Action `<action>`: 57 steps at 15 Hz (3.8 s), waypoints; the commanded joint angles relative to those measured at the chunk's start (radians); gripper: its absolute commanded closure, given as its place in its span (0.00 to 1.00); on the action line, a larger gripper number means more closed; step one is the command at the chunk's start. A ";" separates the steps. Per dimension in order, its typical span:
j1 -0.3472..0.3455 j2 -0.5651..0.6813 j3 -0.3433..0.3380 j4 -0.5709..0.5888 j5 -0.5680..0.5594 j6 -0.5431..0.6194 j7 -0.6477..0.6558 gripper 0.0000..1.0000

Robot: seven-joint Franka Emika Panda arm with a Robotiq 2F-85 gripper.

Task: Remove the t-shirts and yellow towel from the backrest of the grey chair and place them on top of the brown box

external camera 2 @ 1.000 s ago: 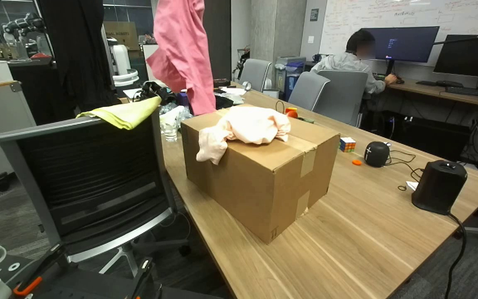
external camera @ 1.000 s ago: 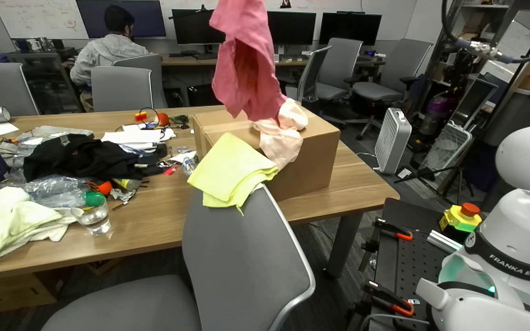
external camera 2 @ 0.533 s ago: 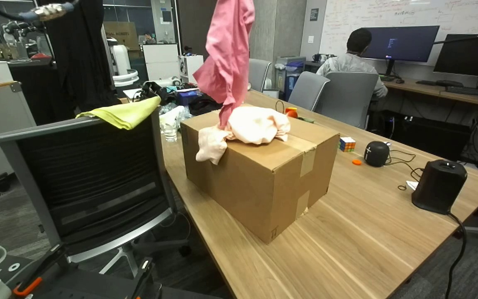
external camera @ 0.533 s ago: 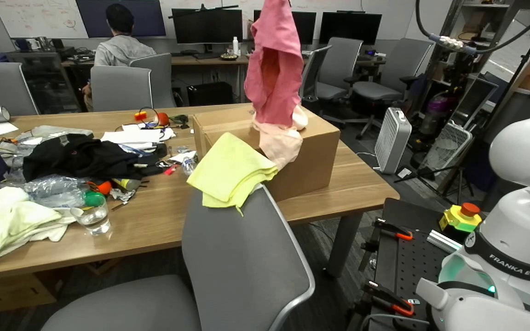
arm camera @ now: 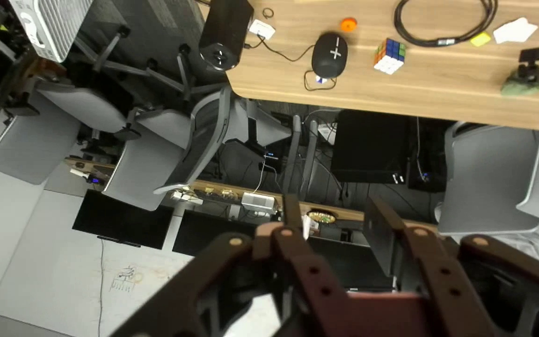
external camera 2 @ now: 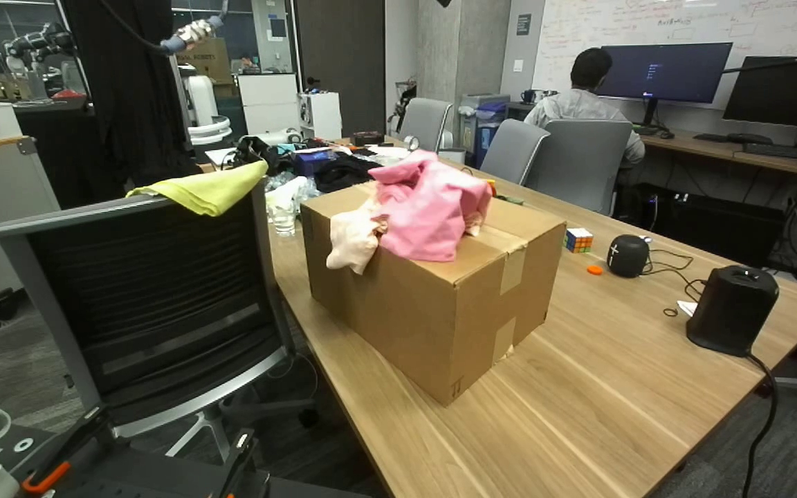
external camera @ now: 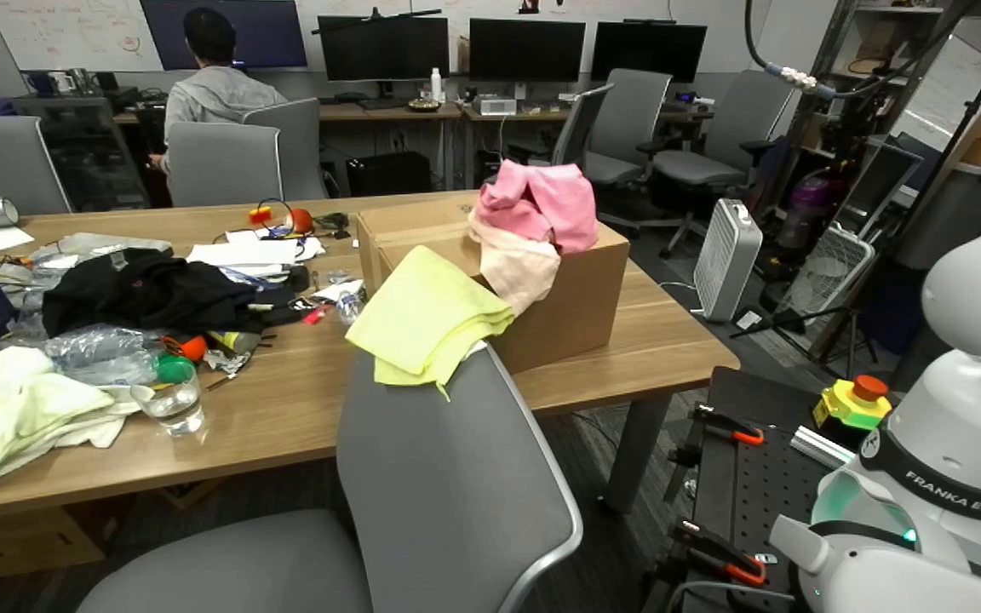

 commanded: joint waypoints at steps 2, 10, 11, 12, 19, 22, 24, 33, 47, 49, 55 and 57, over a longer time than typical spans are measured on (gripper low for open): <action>0.347 0.053 -0.275 0.004 0.031 -0.096 -0.089 0.19; 0.710 -0.110 -0.579 -0.175 0.321 -0.119 -0.489 0.00; 0.733 -0.140 -0.585 -0.209 0.341 -0.127 -0.527 0.00; 0.752 -0.165 -0.589 -0.233 0.366 -0.142 -0.569 0.00; 0.875 -0.354 -0.559 -0.463 0.481 -0.197 -0.770 0.00; 0.934 -0.413 -0.537 -0.552 0.532 -0.211 -0.829 0.00; 0.978 -0.441 -0.519 -0.608 0.577 -0.203 -0.857 0.00; 1.076 -0.459 -0.426 -0.755 0.686 0.014 -0.796 0.00; 1.087 -0.398 -0.278 -0.860 0.754 0.374 -0.626 0.00; 1.081 -0.388 -0.251 -0.867 0.746 0.415 -0.598 0.00; 0.978 -0.361 -0.147 -0.868 0.642 0.530 -0.481 0.00; 0.902 -0.351 -0.104 -0.855 0.578 0.548 -0.426 0.00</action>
